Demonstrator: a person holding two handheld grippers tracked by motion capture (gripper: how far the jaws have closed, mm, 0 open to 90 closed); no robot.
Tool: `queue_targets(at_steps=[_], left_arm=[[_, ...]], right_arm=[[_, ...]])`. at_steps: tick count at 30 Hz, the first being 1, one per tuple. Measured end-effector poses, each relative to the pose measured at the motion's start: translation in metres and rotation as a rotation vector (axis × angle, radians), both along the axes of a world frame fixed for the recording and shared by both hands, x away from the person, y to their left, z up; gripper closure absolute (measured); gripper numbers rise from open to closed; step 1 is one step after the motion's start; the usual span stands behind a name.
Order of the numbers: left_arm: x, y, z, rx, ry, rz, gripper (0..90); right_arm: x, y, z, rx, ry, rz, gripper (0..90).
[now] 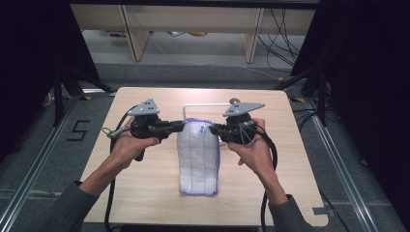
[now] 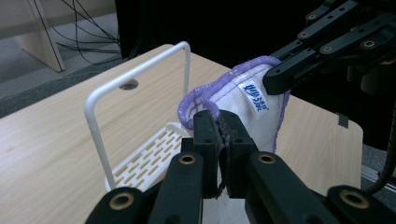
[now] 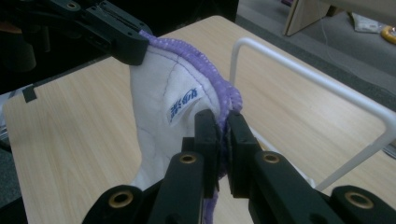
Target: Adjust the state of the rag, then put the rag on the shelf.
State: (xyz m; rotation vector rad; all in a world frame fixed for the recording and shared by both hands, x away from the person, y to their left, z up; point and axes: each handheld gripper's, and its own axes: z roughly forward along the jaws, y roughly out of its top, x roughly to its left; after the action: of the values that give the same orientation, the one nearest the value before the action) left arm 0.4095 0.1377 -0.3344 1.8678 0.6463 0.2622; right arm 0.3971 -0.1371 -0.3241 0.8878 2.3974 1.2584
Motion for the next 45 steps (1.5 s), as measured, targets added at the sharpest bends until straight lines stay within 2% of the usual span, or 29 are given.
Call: queue_targets(at_steps=[2,7,10,13,16,19,23,24,26,30,33,34,35,38,39,45], left_arm=[[0.001,-0.002,0.006,-0.001,-0.01,-0.001,86.0],[0.008,-0.005,0.021,-0.003,-0.019,0.008,86.0],[0.015,-0.005,0.025,-0.001,-0.017,0.022,86.0],[0.02,-0.004,0.027,-0.003,-0.002,0.033,86.0],[0.026,-0.003,0.031,0.007,0.003,0.04,86.0],[0.032,-0.002,0.036,-0.002,0.006,0.049,86.0],[0.035,-0.004,0.044,-0.003,-0.012,0.049,86.0],[0.036,-0.006,0.048,0.003,-0.019,0.053,86.0],[0.038,-0.008,0.049,0.0,-0.021,0.054,86.0],[0.042,-0.011,0.052,-0.004,-0.027,0.058,86.0],[0.044,-0.011,0.053,0.004,-0.037,0.067,86.0],[0.044,-0.011,0.053,0.007,-0.044,0.071,86.0],[0.044,-0.012,0.054,0.009,-0.043,0.073,86.0],[0.045,-0.013,0.056,0.009,-0.043,0.078,86.0],[0.046,-0.013,0.057,0.008,-0.042,0.081,86.0],[0.053,-0.012,0.064,-0.001,-0.044,0.095,85.9]], right_arm=[[0.001,-0.003,0.011,0.009,-0.012,-0.002,85.6],[0.008,-0.006,0.025,0.02,-0.044,-0.019,85.6],[0.014,-0.007,0.03,0.016,-0.035,-0.026,85.6],[0.019,-0.008,0.032,0.023,-0.044,-0.035,85.6],[0.024,-0.007,0.036,0.039,-0.024,-0.045,85.6],[0.028,-0.009,0.04,0.053,-0.03,-0.05,85.6],[0.031,-0.01,0.045,0.056,-0.034,-0.051,85.6],[0.034,-0.01,0.049,0.05,-0.056,-0.046,85.6],[0.034,-0.01,0.049,0.059,-0.044,-0.052,85.6],[0.038,-0.012,0.053,0.06,-0.068,-0.061,85.6],[0.039,-0.013,0.053,0.06,-0.07,-0.075,85.6],[0.039,-0.013,0.053,0.069,-0.053,-0.078,85.6],[0.042,-0.013,0.053,0.064,-0.074,-0.079,85.6],[0.042,-0.013,0.053,0.077,-0.053,-0.09,85.5],[0.044,-0.013,0.053,0.074,-0.078,-0.088,85.5],[0.05,-0.014,0.062,0.074,-0.073,-0.103,85.5]])
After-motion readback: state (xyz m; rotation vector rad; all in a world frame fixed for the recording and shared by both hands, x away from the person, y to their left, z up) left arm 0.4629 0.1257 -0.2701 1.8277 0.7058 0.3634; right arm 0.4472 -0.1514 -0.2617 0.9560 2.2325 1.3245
